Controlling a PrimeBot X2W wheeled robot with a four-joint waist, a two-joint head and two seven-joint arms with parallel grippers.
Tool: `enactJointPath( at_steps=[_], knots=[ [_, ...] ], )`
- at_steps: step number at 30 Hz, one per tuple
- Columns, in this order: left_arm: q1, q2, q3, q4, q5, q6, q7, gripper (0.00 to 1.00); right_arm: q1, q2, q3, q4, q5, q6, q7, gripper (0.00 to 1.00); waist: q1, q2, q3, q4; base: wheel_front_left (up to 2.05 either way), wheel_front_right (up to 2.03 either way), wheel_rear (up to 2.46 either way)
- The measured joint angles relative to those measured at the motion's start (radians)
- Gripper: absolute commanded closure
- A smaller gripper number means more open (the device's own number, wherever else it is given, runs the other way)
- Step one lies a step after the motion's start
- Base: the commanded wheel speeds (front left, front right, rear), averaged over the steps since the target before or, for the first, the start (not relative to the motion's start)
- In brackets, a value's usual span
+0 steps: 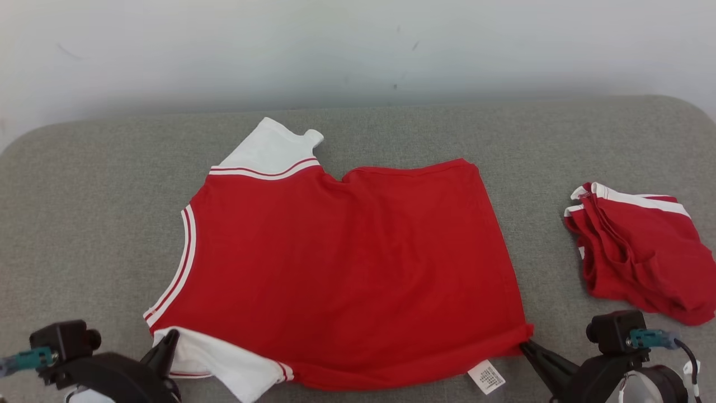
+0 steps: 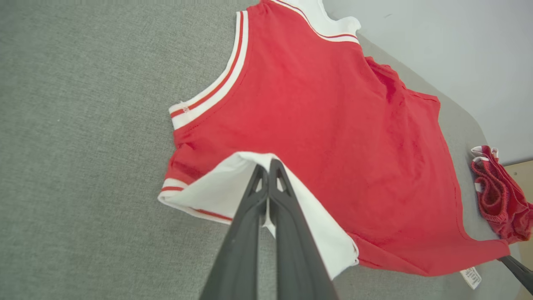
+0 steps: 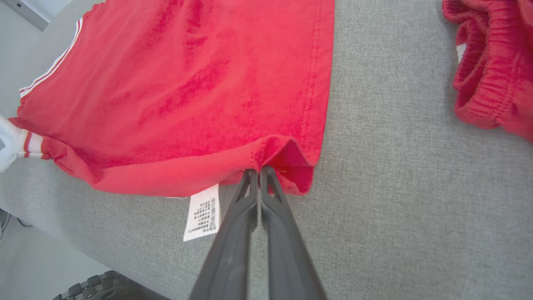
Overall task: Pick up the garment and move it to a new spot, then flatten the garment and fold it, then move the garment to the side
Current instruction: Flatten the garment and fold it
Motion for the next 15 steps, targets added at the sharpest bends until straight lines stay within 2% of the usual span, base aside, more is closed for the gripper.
enactJointPath(
  at_steps=[7, 15],
  knots=[
    [-0.105, -0.008, -0.004, 0.053, 0.014, 0.000, -0.018, 1.00, -0.063, 0.006, -0.006, 0.007, 0.013, 0.009, 0.000, 1.00, 0.0001, 0.0000, 0.027, -0.003, 0.00, 0.00, 0.00],
    [-0.244, -0.008, -0.012, 0.177, 0.048, 0.001, -0.039, 1.00, -0.148, 0.023, -0.008, 0.073, 0.028, 0.018, 0.000, 1.00, 0.0001, 0.0000, 0.054, -0.014, 0.00, 0.00, 0.00]
  ],
)
